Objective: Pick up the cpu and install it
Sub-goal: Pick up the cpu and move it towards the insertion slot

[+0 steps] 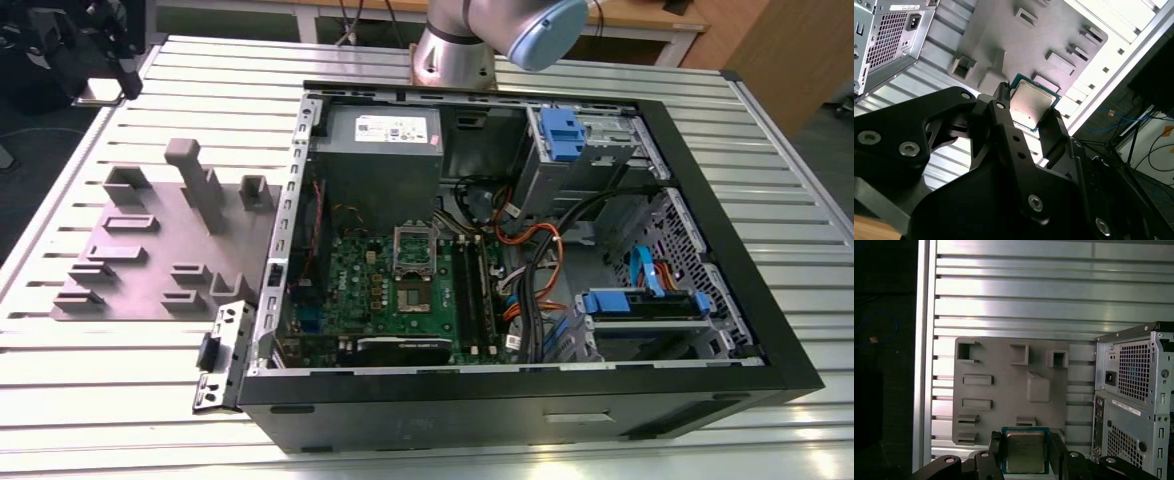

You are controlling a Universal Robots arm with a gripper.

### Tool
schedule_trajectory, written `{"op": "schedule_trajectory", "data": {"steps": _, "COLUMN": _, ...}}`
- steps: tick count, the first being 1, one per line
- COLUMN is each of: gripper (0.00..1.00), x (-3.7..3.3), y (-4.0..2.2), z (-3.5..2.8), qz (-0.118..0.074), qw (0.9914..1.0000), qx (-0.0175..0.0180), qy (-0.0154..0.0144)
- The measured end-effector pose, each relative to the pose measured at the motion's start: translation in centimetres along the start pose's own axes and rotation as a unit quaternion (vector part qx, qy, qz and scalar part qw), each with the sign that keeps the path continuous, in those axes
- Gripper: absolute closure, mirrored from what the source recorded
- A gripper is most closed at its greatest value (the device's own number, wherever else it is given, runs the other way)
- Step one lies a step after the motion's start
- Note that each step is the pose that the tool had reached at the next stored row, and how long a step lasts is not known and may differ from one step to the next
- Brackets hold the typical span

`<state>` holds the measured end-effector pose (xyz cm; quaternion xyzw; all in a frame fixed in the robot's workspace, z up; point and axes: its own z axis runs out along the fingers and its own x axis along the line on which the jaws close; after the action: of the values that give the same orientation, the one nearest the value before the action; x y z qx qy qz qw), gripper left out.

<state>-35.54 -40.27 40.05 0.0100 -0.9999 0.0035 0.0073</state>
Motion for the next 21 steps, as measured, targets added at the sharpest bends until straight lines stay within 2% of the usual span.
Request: {"op": "schedule_trajectory", "data": {"steps": 21, "gripper": 0.53, "x": -0.66, "y": -0.02, "z": -0.01, "qz": 0.000, "qw": 1.00000, "qx": 0.0000, "qy": 0.0000}}
